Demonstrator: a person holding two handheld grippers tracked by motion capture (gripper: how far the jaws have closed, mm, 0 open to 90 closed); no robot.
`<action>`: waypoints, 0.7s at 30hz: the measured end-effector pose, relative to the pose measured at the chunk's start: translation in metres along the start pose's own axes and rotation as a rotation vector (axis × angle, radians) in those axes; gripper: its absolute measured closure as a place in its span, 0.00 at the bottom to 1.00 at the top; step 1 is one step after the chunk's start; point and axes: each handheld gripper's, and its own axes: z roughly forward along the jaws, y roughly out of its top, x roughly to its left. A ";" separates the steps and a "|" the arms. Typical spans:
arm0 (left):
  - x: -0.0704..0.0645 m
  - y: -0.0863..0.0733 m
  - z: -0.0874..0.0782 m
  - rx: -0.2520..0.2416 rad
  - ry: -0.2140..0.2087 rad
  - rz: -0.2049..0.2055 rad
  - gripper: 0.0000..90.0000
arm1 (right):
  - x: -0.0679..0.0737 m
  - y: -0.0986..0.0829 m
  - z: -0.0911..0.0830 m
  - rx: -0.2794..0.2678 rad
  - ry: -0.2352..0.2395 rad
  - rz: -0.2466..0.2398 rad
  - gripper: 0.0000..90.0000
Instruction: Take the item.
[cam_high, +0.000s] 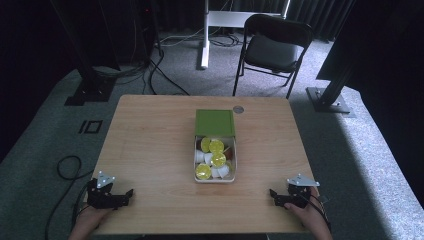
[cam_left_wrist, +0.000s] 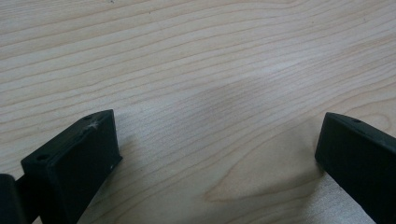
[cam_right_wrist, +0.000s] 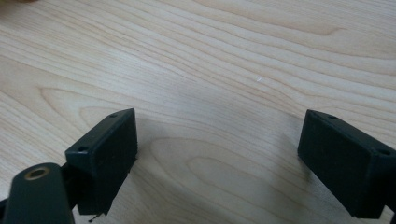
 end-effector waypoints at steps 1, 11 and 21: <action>0.000 0.000 0.000 0.000 0.000 0.000 0.01 | 0.000 0.000 0.000 0.000 0.000 -0.001 0.13; 0.001 0.000 0.000 0.000 -0.004 0.006 0.01 | -0.001 -0.006 -0.006 0.000 0.007 -0.004 0.13; 0.002 -0.001 -0.001 0.000 -0.015 0.018 0.01 | -0.003 -0.007 -0.007 0.001 0.008 -0.006 0.13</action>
